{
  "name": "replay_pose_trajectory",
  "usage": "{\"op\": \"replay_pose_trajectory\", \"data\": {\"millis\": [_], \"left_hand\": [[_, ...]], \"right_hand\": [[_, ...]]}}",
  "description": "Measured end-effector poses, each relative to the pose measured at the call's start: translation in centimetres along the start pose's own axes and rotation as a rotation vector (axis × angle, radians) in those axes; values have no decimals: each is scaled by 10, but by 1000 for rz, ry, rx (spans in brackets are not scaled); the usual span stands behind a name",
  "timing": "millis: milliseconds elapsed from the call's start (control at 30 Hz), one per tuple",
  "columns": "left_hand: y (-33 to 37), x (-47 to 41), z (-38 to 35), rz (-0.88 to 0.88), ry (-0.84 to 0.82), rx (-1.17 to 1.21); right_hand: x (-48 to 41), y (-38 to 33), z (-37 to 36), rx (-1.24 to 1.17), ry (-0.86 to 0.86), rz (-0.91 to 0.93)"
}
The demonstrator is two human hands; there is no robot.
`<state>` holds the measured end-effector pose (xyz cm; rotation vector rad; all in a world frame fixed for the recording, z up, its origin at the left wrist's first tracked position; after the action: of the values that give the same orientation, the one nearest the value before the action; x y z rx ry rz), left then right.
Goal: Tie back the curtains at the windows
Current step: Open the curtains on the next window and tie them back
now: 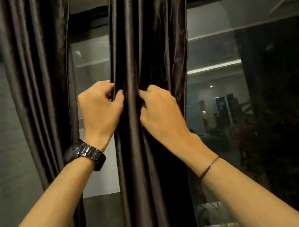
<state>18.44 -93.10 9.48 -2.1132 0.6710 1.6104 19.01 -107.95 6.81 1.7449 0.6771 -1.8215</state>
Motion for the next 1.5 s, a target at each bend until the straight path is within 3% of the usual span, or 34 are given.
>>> {"op": "replay_pose_trajectory", "data": {"millis": [133,233,333,433,533,667,800,1033,1300,1433,1500], "left_hand": [[17,10,-12,-52,-15,40],[24,12,-23,-1,-11,77],[33,16,-28,75,29,178],[40,22,-30,138,33,212],[49,34,-29,127,-21,185],[52,55,-21,119,-126,110],[38,73,-13,161,-232,3],[1,76,6,138,-203,-273],[10,82,20,133,-216,-374],[10,95,21,230,-269,-351],[14,103,23,282,-270,-224]], "right_hand": [[21,28,43,124,293,-51],[28,61,74,283,478,-264],[30,93,96,40,388,-594],[36,105,99,-318,196,-712],[45,99,94,-469,75,-685],[55,92,83,-442,-15,-613],[59,97,63,-387,-19,-719],[81,92,34,-285,-142,-709],[96,82,21,-155,156,-567],[105,72,22,-315,176,-603],[117,59,19,-295,68,-509]]}}
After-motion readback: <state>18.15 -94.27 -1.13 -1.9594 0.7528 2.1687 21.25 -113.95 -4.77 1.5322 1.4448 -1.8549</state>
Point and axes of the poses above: each hand's wrist, its own x-axis away from the middle knuckle, its own z-axis out of the back of the hand, y = z × x, the point moved 1 cm from there along -x, towards the middle knuckle, and after that the axes turned 9 degrees about y, right-handed, at the moved point
